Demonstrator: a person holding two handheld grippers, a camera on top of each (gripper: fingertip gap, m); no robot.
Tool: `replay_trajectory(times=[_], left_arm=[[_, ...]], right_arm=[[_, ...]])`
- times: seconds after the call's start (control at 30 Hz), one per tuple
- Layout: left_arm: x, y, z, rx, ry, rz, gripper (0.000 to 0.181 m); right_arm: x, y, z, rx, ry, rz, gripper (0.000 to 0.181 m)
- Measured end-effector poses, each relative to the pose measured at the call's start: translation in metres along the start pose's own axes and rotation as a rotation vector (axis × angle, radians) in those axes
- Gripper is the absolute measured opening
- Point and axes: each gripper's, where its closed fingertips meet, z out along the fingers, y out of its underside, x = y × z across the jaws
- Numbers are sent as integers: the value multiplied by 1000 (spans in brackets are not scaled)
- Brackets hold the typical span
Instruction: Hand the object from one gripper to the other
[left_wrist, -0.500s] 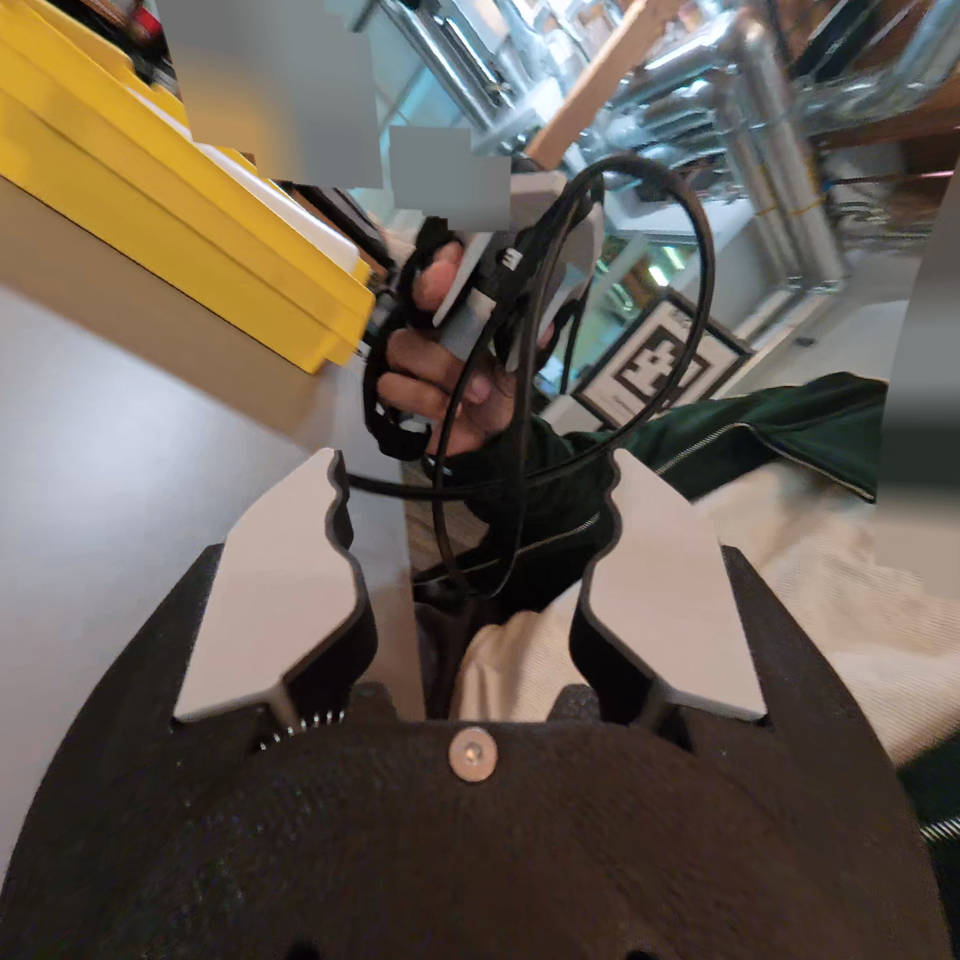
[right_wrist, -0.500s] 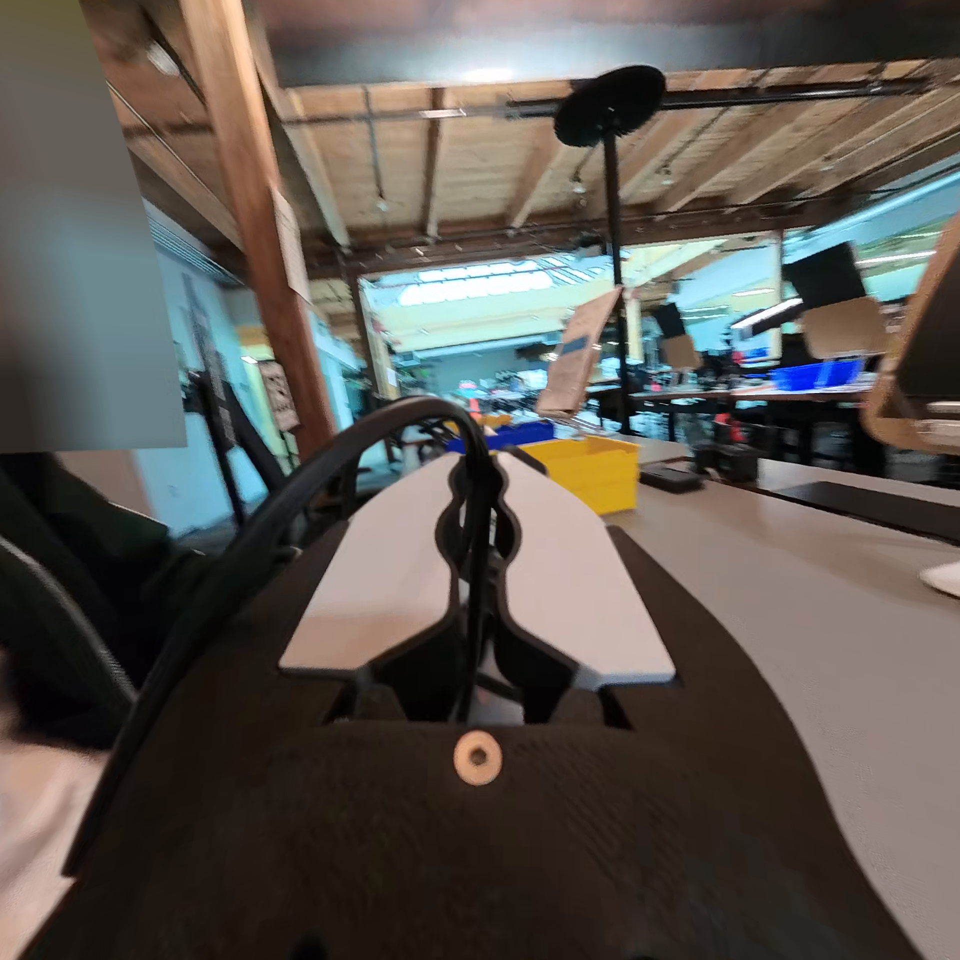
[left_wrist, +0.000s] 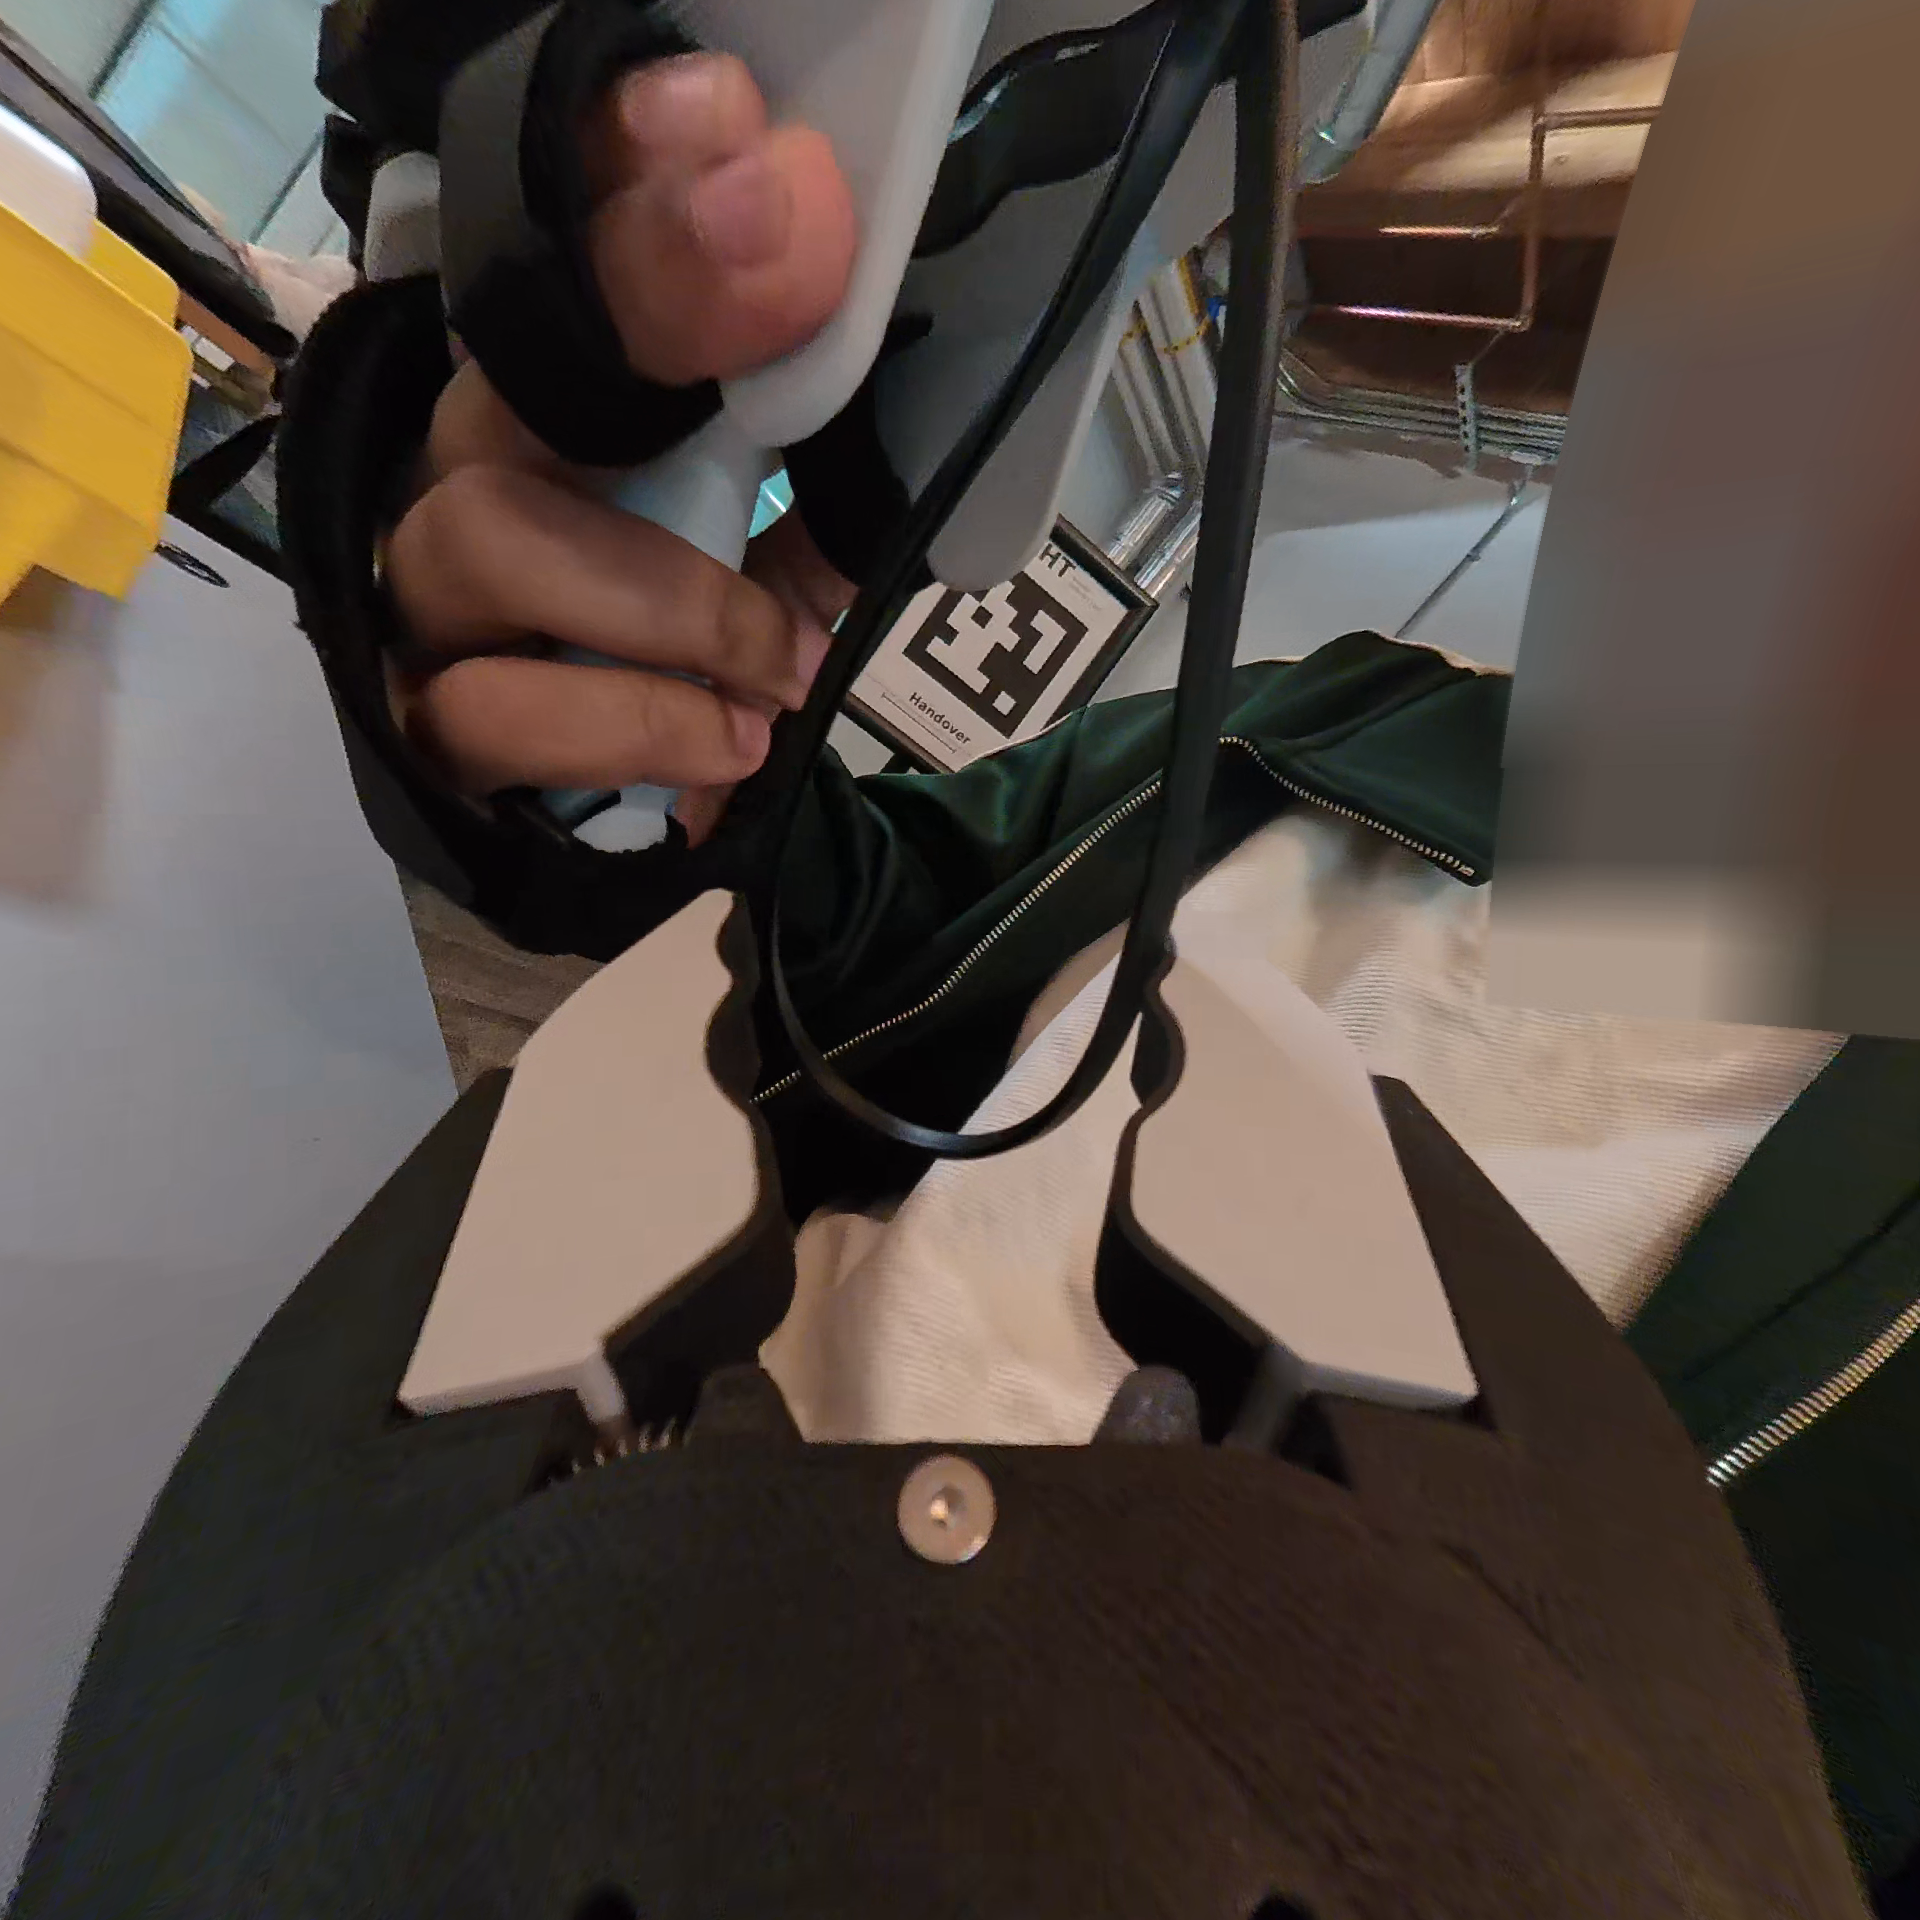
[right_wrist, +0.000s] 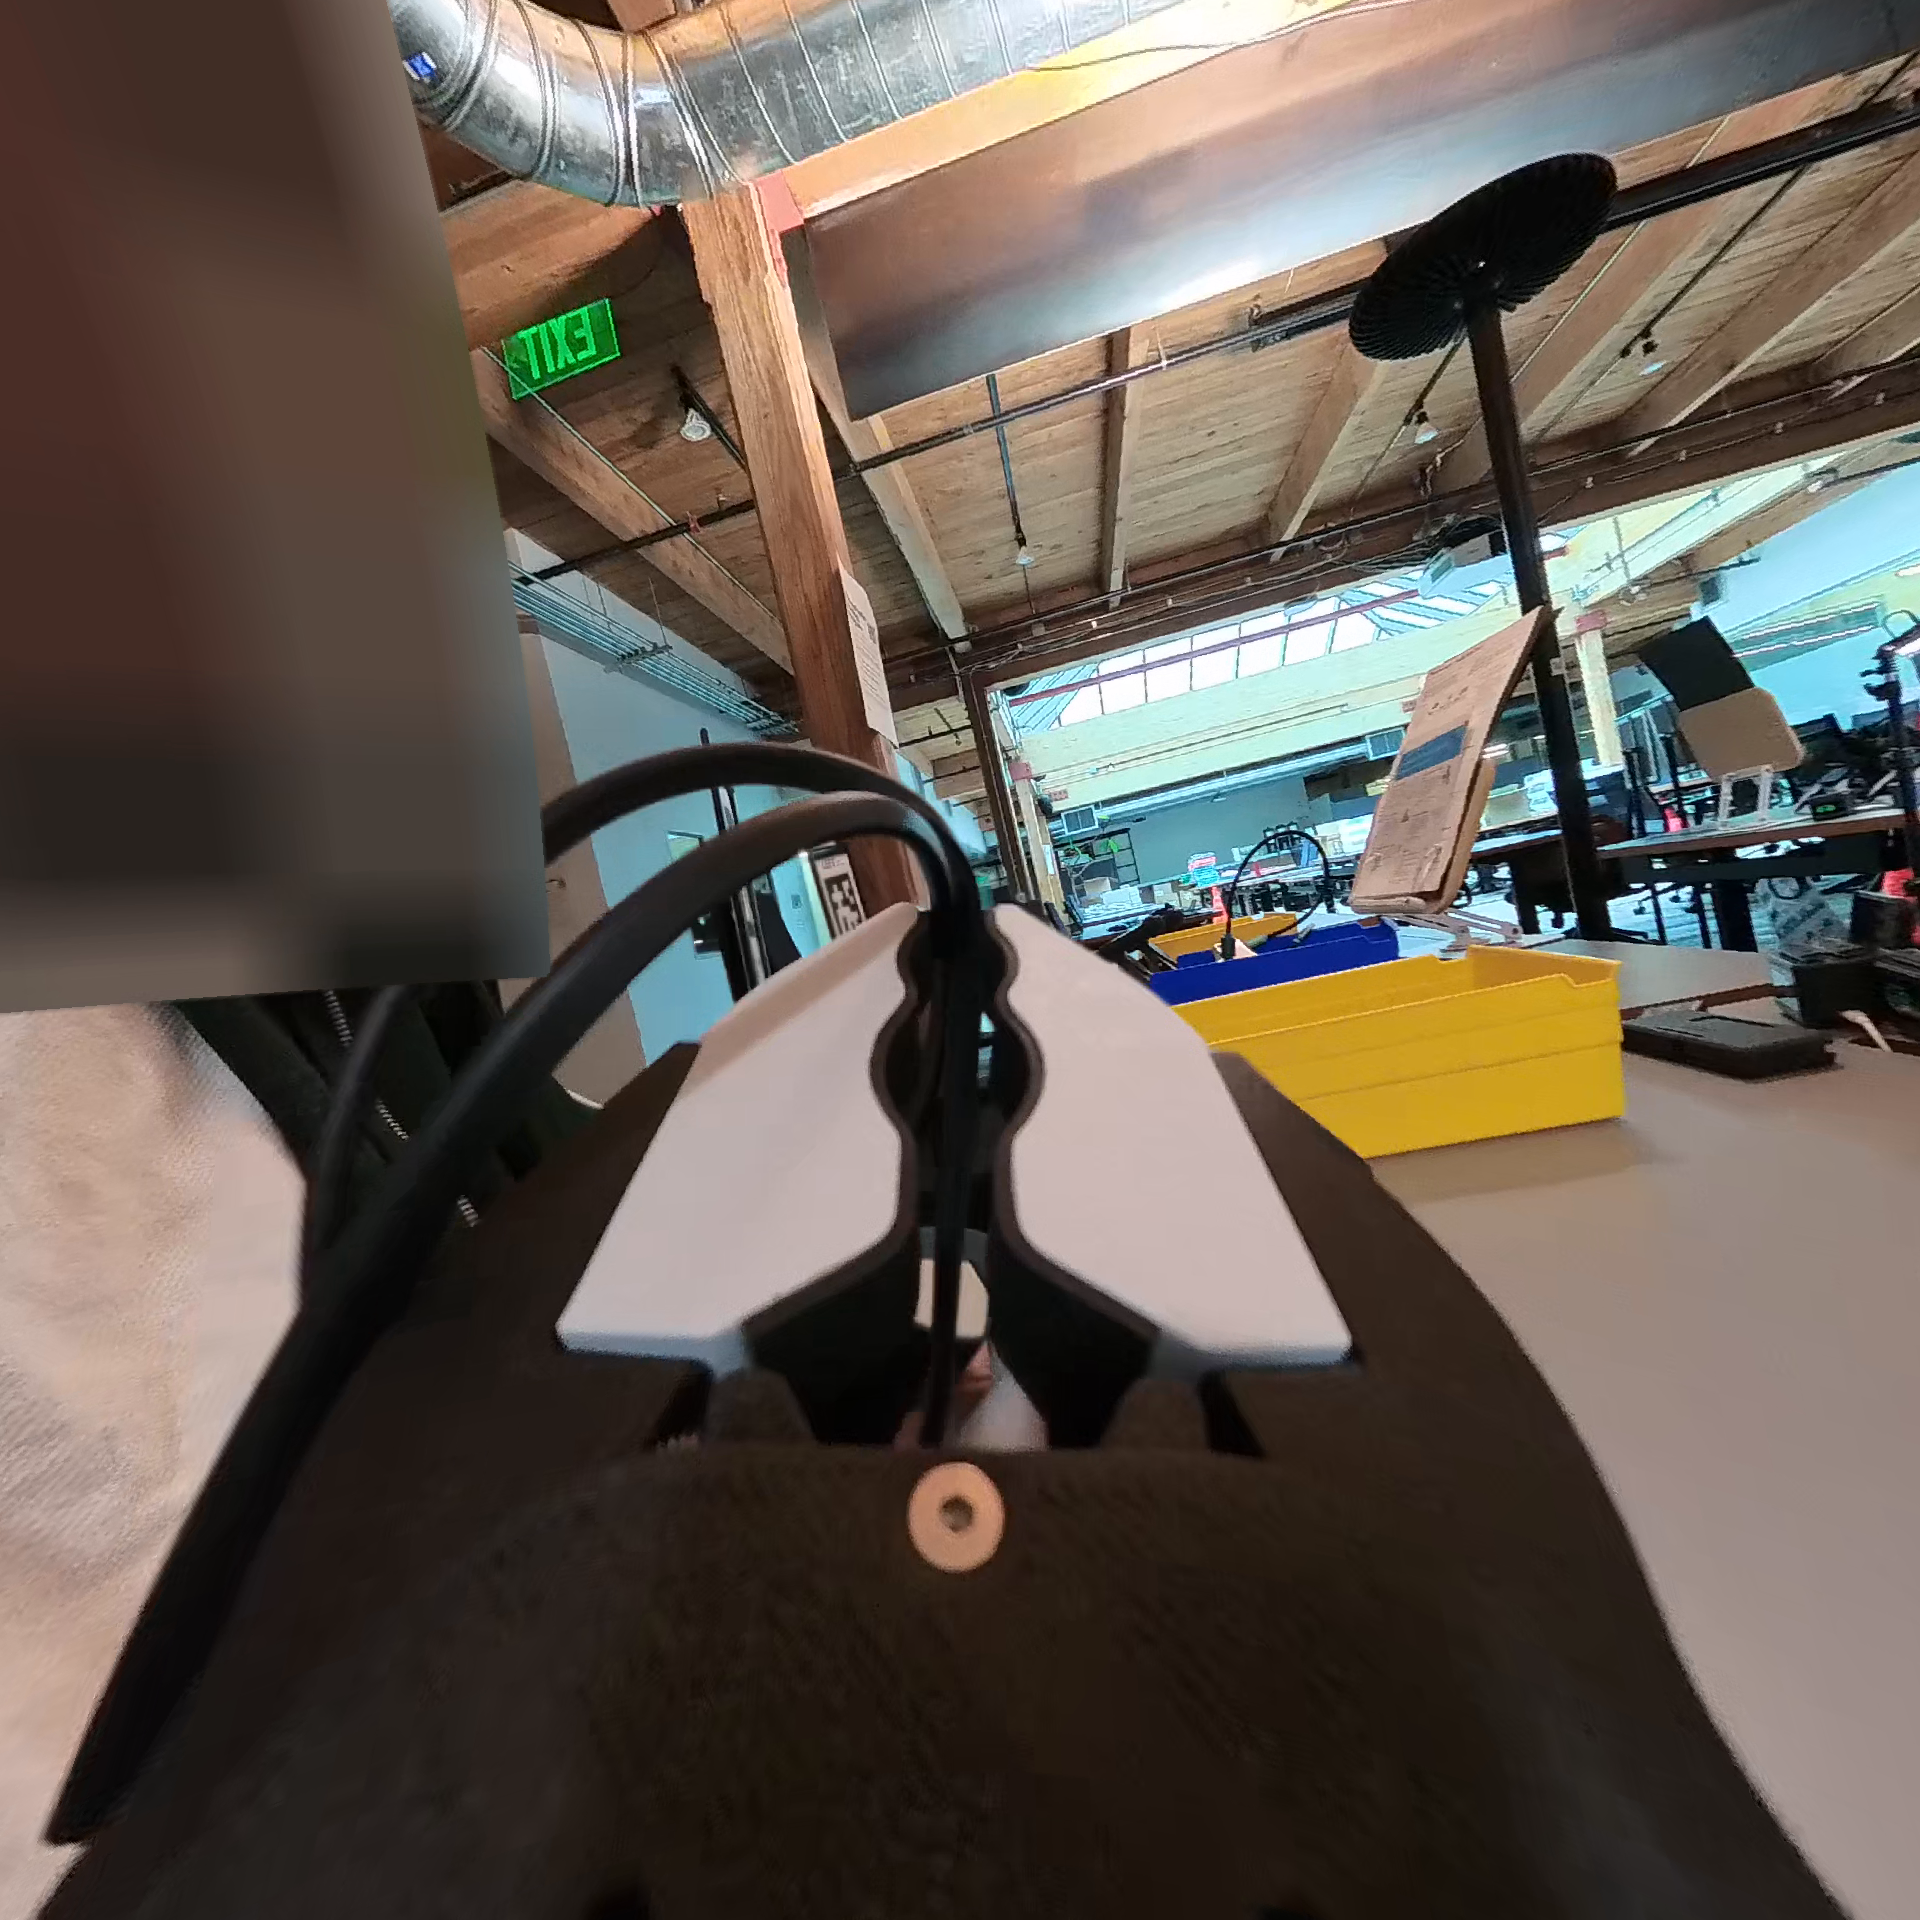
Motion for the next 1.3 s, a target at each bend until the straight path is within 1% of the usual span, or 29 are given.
replay_trajectory(times=[0.07,0.1,0.17,0.23,0.43,0.47,0.53,0.6,0.63,0.7,0.73,0.77,0.8,0.83,0.87,0.9,0.93,0.97,1.03,1.1,1.2,1.3], left_arm=[[-1,0,0,4,-1,14,64],[0,1,0,0,9,20,55],[3,2,-1,-18,28,32,34],[6,1,-5,-24,41,63,1],[-1,-12,-19,34,-38,84,0],[-2,-13,-20,43,-44,82,4],[-5,-16,-20,61,-74,68,31],[-16,-19,-23,69,-165,85,57],[-22,-20,-24,68,-227,105,65],[-40,-20,-30,38,-394,174,75],[-45,-22,-31,30,-461,208,85],[-46,-23,-31,22,-491,242,91],[-45,-23,-29,17,-491,257,96],[-43,-20,-25,8,-460,241,99],[-40,-15,-21,-5,-413,196,100],[-42,-11,-20,-11,-395,147,105],[-46,-11,-20,-4,-413,125,106],[-49,-14,-21,9,-446,149,107],[-57,-24,-27,33,-576,255,108],[-66,-32,-40,38,-746,337,109],[-77,-42,-62,55,-1004,436,115],[-81,-45,-71,-19,-1194,568,122]], right_arm=[[-2,1,1,-4,-8,1,9],[-2,1,2,-6,-10,-1,9],[-3,1,2,-11,-11,-6,9],[-2,0,2,-11,-8,-10,9],[1,-3,-2,0,3,-8,9],[1,-4,-2,1,6,-9,9],[1,-4,-2,0,11,-12,8],[9,-4,-3,-15,73,-43,8],[18,-3,-5,-35,147,-84,8],[32,-1,-11,-83,280,-193,8],[34,-1,-12,-99,311,-226,8],[34,-1,-12,-104,322,-246,8],[32,-2,-10,-99,311,-254,8],[28,-2,-8,-94,287,-245,8],[25,-2,-6,-89,265,-234,8],[23,-2,-5,-78,255,-231,8],[25,-4,-6,-73,275,-238,8],[29,-5,-7,-74,314,-257,8],[36,-8,-11,-92,416,-321,8],[40,-13,-12,-116,497,-395,8],[48,-17,-17,-169,639,-481,8],[53,-22,-21,-173,751,-514,8]])
